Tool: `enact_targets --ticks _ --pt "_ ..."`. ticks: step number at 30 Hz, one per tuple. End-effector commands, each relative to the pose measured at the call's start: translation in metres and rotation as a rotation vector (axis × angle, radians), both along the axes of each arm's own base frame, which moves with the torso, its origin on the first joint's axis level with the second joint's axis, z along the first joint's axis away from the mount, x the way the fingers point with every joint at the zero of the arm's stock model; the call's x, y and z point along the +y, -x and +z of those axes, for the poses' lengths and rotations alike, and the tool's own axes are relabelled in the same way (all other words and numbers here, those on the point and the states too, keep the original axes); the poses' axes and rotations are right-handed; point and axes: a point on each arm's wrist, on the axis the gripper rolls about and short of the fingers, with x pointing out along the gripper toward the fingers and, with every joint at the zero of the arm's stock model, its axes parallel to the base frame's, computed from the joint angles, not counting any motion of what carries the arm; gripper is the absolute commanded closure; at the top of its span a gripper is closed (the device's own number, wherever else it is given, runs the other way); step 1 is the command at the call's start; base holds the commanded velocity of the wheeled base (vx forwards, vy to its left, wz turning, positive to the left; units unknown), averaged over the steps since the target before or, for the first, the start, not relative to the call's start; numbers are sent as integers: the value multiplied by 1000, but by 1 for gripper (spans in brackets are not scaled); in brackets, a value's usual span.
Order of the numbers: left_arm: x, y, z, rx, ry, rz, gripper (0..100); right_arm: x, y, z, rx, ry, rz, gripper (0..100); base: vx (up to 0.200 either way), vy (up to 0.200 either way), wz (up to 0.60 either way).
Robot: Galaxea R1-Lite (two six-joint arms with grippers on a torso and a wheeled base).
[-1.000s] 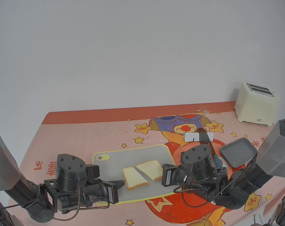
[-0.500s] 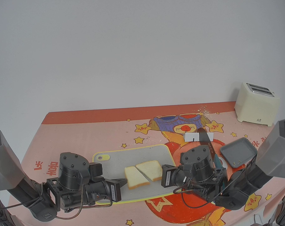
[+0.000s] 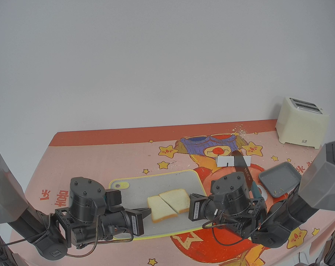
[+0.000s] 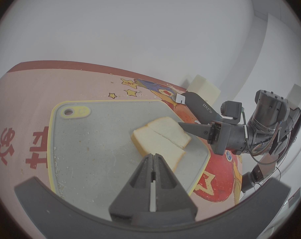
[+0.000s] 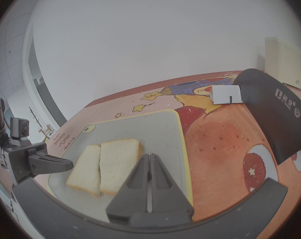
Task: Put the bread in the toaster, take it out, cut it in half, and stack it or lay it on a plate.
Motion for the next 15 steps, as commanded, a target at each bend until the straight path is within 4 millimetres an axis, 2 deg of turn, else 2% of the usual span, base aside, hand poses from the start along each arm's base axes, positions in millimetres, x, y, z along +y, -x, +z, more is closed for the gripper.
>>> enact_targets --ticks 1,7,15 --pt "4 2 0 5 -4 6 100 0 0 -1 4 4 1 100 0 0 0" --pt "11 2 0 9 -11 34 100 0 1 -2 6 8 5 100 0 0 0" --pt "7 -2 -5 21 -20 31 100 0 2 -1 4 7 5 100 0 0 0"
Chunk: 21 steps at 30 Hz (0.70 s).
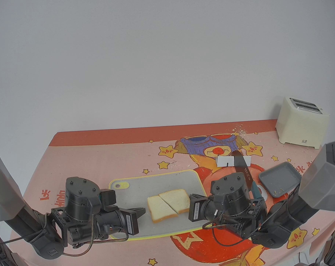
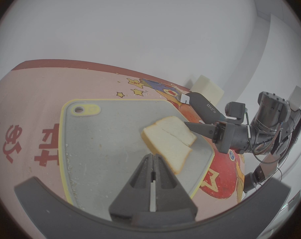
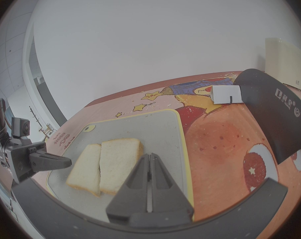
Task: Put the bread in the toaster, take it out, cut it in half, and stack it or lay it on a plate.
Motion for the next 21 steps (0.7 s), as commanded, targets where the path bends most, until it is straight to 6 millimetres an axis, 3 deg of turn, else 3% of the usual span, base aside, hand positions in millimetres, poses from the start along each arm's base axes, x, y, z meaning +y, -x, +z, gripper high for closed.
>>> enact_targets --ticks 1,21 --pt "-2 -1 -6 17 -12 -4 100 0 0 -1 2 2 1 100 0 0 0" --pt "-21 -11 -2 -14 14 -42 100 0 0 -1 3 3 1 100 0 0 0"
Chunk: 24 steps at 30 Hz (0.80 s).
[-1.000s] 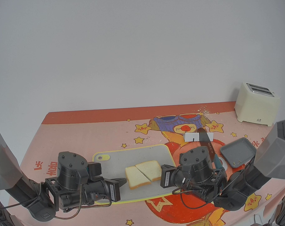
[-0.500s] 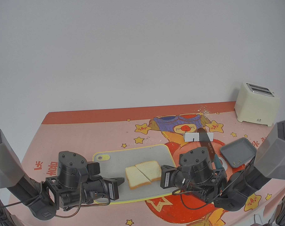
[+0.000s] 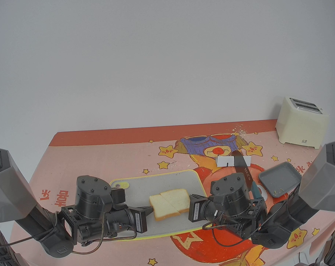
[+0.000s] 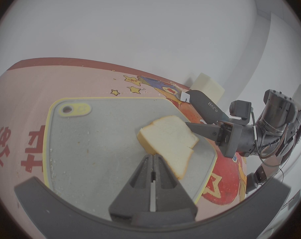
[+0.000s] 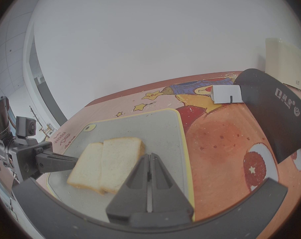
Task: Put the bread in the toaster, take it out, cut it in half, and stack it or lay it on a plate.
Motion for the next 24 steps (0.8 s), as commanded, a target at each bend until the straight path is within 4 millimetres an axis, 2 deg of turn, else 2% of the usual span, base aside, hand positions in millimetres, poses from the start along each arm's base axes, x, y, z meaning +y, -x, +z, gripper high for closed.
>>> enact_targets --ticks 1,15,24 --pt "-4 -1 3 -14 11 -7 100 0 0 -1 2 2 1 100 0 0 0" --pt "-18 -19 22 -95 77 -10 100 0 0 -1 1 3 1 100 0 0 0" --pt "-29 -30 11 -81 64 -17 100 0 1 1 -3 -2 3 100 0 0 0"
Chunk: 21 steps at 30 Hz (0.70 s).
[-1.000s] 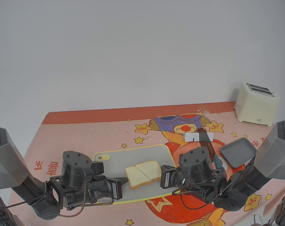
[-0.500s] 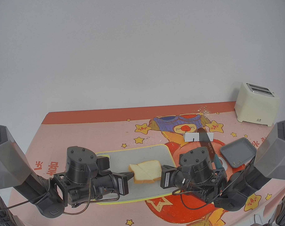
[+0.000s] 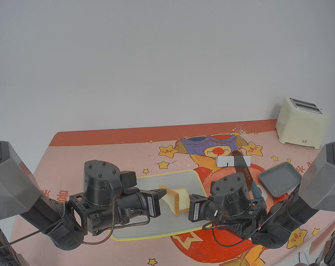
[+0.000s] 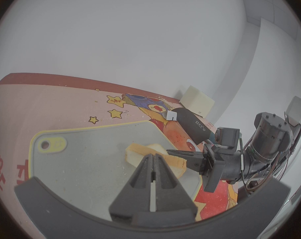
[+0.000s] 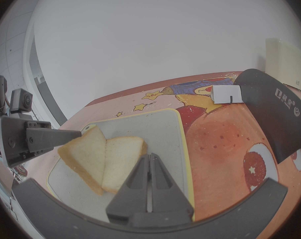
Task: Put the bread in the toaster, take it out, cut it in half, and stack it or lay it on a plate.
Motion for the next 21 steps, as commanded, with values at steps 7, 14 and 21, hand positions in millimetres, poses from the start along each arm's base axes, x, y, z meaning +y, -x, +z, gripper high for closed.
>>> enact_targets --ticks 7,14,21 --pt "-17 -13 -12 5 -7 -16 100 0 0 2 -4 -2 0 100 0 0 0" --pt "-12 -10 -7 0 -1 -9 100 -2 -1 4 -13 -3 -15 100 0 0 0" --pt "21 25 19 -26 20 11 100 -4 2 7 -24 0 -22 100 0 0 0"
